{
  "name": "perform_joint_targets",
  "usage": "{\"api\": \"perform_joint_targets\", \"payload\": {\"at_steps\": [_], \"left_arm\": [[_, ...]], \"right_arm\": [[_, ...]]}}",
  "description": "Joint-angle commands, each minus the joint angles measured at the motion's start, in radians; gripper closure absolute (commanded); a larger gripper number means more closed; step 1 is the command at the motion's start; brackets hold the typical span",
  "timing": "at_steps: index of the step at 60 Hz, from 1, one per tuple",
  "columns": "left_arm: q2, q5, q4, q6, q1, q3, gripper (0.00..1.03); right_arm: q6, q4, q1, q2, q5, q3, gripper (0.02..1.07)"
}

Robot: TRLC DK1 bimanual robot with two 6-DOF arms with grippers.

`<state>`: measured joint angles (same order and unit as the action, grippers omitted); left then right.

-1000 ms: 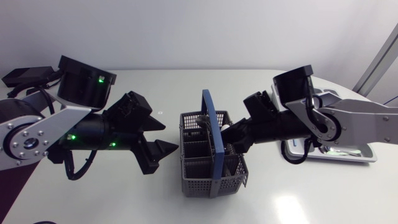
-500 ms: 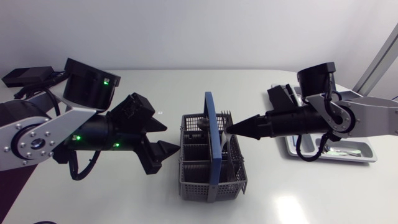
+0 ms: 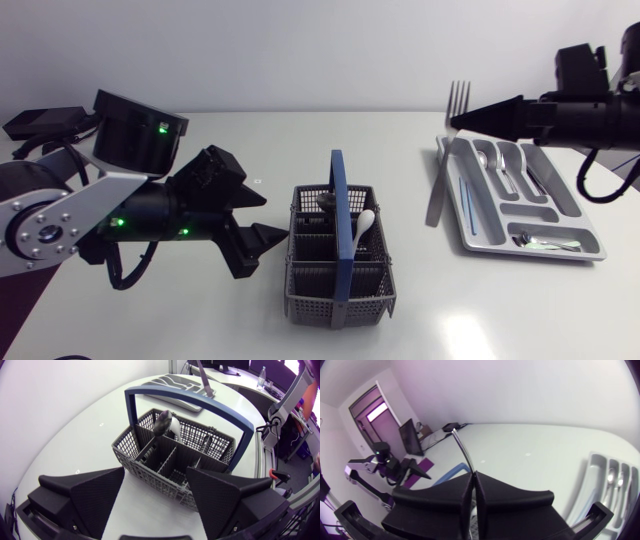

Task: Unload the cutlery basket into the drawer organizer.

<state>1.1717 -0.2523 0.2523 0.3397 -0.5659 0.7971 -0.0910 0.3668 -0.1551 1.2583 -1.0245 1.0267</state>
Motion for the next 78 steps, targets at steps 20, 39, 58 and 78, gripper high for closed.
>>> {"api": "perform_joint_targets", "payload": {"at_steps": [20,39,58,78], "left_arm": [[-0.038,0.008,-0.008,-0.01,0.009,-0.041,0.17],[-0.04,0.01,-0.016,-0.004,0.015,-0.042,0.17],[-0.026,0.047,-0.019,-0.01,-0.014,-0.033,0.17],[-0.018,0.059,-0.019,-0.01,-0.026,-0.035,0.17]], "right_arm": [[-0.302,0.109,-0.34,0.371,0.162,0.291,1.01],[-0.345,0.066,-0.409,0.593,0.259,0.473,1.01],[-0.303,-0.046,-0.413,0.754,0.345,0.596,1.01],[-0.279,-0.046,-0.419,0.874,0.388,0.702,1.01]]}}
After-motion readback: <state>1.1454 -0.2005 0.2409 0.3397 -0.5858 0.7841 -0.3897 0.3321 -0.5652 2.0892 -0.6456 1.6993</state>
